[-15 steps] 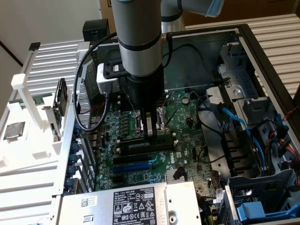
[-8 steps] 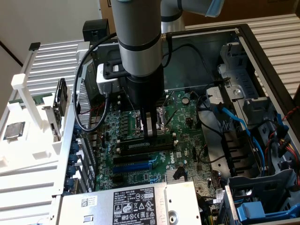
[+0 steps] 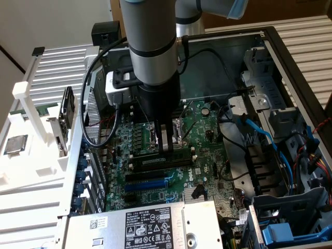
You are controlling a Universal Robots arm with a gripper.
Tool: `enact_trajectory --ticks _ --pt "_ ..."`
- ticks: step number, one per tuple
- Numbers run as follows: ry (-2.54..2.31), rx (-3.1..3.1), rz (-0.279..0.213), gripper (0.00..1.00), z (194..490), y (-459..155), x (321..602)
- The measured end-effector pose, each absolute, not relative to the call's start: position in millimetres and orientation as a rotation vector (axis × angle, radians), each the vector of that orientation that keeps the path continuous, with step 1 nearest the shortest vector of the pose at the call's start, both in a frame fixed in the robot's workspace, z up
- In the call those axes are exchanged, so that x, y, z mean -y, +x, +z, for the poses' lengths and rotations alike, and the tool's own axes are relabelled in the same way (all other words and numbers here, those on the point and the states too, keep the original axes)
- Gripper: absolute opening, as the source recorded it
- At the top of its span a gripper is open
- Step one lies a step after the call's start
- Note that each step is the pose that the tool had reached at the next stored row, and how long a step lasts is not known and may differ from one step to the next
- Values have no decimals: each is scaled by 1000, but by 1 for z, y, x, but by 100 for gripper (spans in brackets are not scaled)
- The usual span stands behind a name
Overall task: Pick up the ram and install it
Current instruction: 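Insert the ram into the slot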
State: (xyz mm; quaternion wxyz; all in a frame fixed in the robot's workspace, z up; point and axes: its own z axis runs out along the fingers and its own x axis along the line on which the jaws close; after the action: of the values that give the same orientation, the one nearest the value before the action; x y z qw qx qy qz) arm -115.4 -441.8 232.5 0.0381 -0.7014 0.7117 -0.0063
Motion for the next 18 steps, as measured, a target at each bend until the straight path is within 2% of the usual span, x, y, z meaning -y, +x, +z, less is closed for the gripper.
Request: enact_trajectory --ticks 18 --pt "-2172 -2158 -24 12 232 -117 442"
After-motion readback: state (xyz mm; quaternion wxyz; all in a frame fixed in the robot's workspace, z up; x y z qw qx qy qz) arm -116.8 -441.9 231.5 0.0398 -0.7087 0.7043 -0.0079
